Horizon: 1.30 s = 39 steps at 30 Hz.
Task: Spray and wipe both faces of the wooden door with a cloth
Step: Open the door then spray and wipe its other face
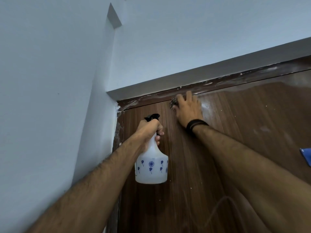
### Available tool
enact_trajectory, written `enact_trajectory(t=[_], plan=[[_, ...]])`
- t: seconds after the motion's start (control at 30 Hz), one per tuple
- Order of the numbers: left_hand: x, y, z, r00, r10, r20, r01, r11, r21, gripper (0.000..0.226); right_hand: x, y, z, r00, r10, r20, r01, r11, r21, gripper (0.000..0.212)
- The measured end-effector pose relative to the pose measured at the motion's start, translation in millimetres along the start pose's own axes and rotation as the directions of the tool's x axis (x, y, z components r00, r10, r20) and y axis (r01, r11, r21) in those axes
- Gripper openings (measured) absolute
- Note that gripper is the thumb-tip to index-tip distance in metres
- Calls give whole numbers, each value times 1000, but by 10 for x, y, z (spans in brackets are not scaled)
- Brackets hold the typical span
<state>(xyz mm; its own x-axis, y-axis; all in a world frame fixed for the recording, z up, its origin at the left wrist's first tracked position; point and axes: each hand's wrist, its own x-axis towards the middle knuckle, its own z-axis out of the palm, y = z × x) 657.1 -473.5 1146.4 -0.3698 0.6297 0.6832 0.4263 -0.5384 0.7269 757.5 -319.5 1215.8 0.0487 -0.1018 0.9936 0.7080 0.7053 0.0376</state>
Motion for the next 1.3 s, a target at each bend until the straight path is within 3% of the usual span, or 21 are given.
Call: enact_trajectory(t=[0.1, 0.17, 0.27, 0.33, 0.47, 0.53, 0.63, 0.8, 0.9, 1.1, 1.2, 1.3], plan=[[0, 22, -68, 1000, 11, -8, -11, 1000, 5, 18, 203, -79, 50, 986, 147, -79, -150, 988, -29, 37], [22, 35, -97, 1000, 16, -26, -16, 1000, 5, 18, 178, -187, 97, 995, 74, -72, -76, 997, -27, 34], [49, -1, -14, 999, -10, -44, 10, 1000, 6, 19, 92, -217, 121, 985, -168, 35, 168, 986, -13, 35], [49, -56, 116, 999, -43, -33, 43, 999, 0, 20, 80, -51, 54, 974, -217, 58, 217, 976, 4, 36], [78, -70, 373, 999, -51, 8, 51, 999, -6, 24, 127, 537, -206, 998, 48, -37, -48, 999, -23, 36], [90, -17, 455, 999, -40, 30, 41, 999, -21, 26, 117, 694, -318, 995, 90, -37, -92, 994, -63, 37], [86, 53, 543, 996, -29, 84, 31, 999, -20, 27, -112, 614, -351, 1000, 18, 2, -18, 998, -61, 38], [62, 131, 716, 994, -23, 109, 25, 1000, -11, 29, -776, 524, -240, 962, -263, 79, 264, 965, 1, 34], [21, 134, 802, 993, -13, 116, 14, 1000, -8, 25, -688, 621, -274, 941, -328, 87, 329, 944, 6, 34], [-17, 139, 835, 989, -36, 146, 35, 999, 14, 17, 165, 783, -415, 999, 2, 40, -2, 1000, -6, 37], [-48, 170, 896, 988, -26, 149, 23, 1000, 22, 18, 198, 838, -402, 1000, -9, 30, 9, 1000, -20, 39], [-84, 161, 950, 988, -30, 150, 29, 1000, 10, 18, -115, 865, -400, 994, -111, 23, 111, 994, -11, 38]])
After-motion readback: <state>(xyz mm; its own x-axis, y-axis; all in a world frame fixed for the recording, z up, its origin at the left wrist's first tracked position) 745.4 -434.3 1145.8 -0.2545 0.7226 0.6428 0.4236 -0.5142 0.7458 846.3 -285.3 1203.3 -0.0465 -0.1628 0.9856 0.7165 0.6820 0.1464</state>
